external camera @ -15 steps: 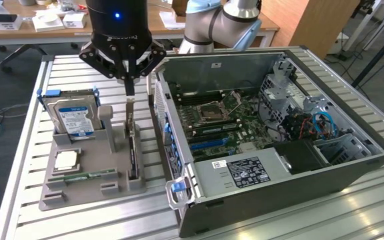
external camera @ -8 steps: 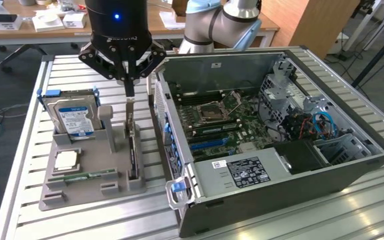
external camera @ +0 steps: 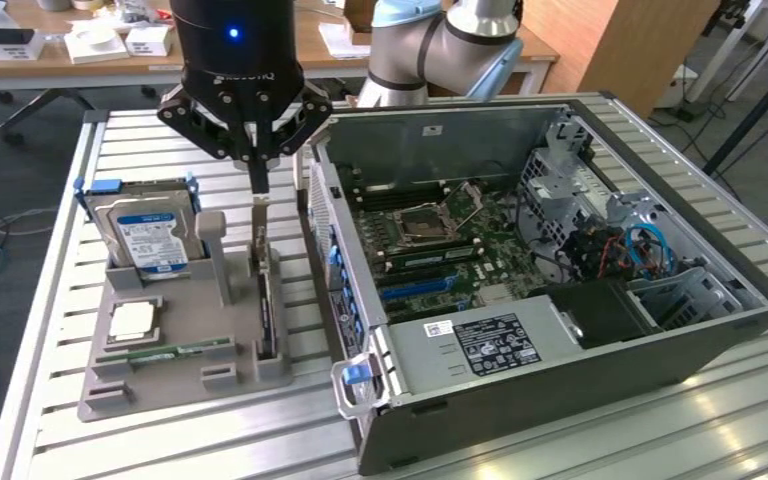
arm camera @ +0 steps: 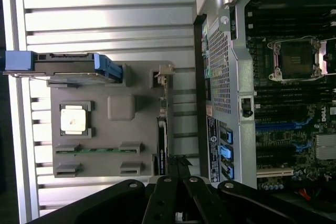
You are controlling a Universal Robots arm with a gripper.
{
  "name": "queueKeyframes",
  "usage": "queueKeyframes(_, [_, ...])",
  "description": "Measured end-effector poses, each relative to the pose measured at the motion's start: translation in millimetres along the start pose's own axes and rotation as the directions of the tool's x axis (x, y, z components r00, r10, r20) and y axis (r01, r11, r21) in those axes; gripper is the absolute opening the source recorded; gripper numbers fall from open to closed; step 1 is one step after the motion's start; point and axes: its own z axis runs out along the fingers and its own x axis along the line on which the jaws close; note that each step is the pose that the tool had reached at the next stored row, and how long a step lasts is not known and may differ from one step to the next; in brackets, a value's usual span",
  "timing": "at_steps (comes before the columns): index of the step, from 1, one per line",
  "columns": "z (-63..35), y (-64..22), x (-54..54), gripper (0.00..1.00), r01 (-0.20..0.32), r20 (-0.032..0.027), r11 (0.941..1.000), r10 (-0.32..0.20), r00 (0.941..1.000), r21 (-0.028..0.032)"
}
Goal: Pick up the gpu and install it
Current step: 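Pick up the gpu and move the gpu toward the slot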
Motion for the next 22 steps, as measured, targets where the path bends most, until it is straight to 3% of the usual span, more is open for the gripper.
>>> queueKeyframes(4, [0.0, 0.0, 0.0, 0.11, 0.000, 0.0000, 1.0000, 0.000, 1.0000, 0.0000])
queueKeyframes(6, [0.0, 0.0, 0.0, 0.23, 0.000, 0.0000, 1.0000, 0.000, 1.0000, 0.0000])
queueKeyframes(9, [0.0, 0.0, 0.0, 0.29, 0.000, 0.0000, 1.0000, 0.000, 1.0000, 0.0000])
queueKeyframes(10, [0.0, 0.0, 0.0, 0.36, 0.000, 0.0000, 1.0000, 0.000, 1.0000, 0.0000])
queueKeyframes(14, [1.2, -0.1, 0.1, 0.36, 0.000, 0.0007, 1.0000, 0.000, 1.0000, -0.0001])
queueKeyframes(22, [14.7, -0.7, 0.6, 0.36, 0.000, 0.0010, 1.0000, 0.000, 1.0000, -0.0001])
